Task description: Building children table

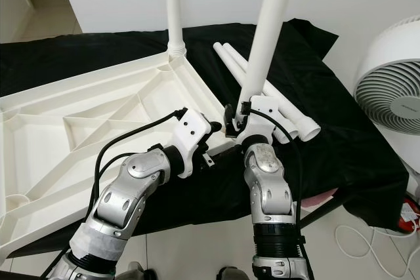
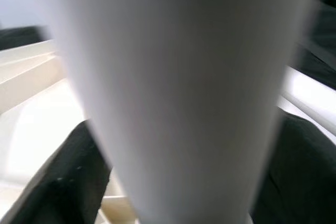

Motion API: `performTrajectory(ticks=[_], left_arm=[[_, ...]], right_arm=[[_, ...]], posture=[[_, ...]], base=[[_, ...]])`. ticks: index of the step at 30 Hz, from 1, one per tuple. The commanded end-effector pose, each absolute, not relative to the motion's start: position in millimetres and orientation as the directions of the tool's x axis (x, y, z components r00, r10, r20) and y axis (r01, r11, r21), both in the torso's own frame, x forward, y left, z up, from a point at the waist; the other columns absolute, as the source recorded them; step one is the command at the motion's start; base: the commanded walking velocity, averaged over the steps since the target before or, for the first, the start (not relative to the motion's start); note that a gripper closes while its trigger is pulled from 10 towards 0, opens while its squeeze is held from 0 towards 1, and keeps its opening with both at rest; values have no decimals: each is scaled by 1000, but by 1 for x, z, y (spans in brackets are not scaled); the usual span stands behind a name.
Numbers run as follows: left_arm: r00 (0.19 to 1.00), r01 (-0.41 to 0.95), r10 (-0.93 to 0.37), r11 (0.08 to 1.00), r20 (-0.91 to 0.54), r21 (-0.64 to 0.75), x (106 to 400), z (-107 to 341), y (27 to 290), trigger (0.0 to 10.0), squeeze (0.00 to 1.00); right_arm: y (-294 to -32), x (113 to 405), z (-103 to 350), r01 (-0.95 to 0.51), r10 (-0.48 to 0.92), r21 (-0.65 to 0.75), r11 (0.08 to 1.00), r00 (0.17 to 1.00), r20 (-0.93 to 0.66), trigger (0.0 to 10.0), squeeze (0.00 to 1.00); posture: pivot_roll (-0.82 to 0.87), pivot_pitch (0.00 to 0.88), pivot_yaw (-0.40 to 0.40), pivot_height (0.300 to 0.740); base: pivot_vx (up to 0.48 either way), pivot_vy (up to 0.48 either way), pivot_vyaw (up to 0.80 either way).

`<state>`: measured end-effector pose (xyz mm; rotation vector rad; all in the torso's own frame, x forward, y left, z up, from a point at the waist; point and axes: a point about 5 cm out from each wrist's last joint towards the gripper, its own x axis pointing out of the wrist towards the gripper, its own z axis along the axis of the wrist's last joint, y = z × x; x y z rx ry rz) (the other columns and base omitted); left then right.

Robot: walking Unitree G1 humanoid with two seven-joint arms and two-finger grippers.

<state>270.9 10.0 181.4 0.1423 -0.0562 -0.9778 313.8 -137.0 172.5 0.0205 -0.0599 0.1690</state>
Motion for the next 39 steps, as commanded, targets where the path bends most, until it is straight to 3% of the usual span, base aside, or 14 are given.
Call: performTrajectory(ticks=[1,8,9,17,21,24,25,27,28,30,31,39], left_arm=[[642,760,-767,634,-10,144,276,181,12,10000,0],[642,760,-767,634,-10,144,276,181,12,10000,0],[641,760,-767,633,-10,145,277,182,13,10000,0],[640,761,-768,632,-12,148,277,182,13,10000,0],[608,788,-793,598,-42,146,271,176,12,10000,0],[599,796,-799,589,-47,140,270,175,12,10000,0],[579,812,-813,567,-63,137,267,172,12,10000,0],[572,817,-818,560,-68,137,266,171,12,10000,0],[566,821,-821,555,-71,135,266,171,12,10000,0],[563,823,-823,552,-73,133,265,171,12,10000,0],[564,823,-822,552,-74,135,265,171,12,10000,0],[567,820,-820,553,-80,144,266,170,13,10000,0]], right_arm=[[-124,315,174,-271,270,6,963,961,69,10000,0],[-132,319,177,-402,412,-124,907,909,63,10000,0],[-135,320,176,-494,506,-164,854,862,40,10000,0],[-143,324,174,-564,575,-185,805,818,5,10000,0],[-153,330,170,-657,663,-245,713,745,-67,10000,0],[-154,330,170,-666,673,-252,702,736,-71,10000,0],[-156,330,168,-688,692,-263,676,716,-91,9451,0],[-157,331,167,-698,701,-267,664,706,-100,9451,0],[-158,331,166,-707,710,-266,655,696,-104,8039,0],[-158,331,166,-713,716,-265,649,691,-105,8039,0],[-158,331,166,-721,724,-263,641,682,-105,0,0],[-160,332,166,-717,721,-250,650,686,-93,0,0]], posture=[[-116,69,20,740],[-118,74,25,740],[-119,76,32,740],[-116,76,37,740],[-113,75,40,740],[-113,75,40,740],[-113,75,40,740],[-113,75,40,740],[-113,75,40,740],[-113,75,40,740],[-113,75,40,740],[-104,75,42,740]], base=[[0,0,0],[0,0,0],[0,0,0],[0,0,0],[0,0,0],[0,0,0],[0,0,0],[0,0,0],[0,0,0],[0,0,0],[0,0,0],[0,0,0]])
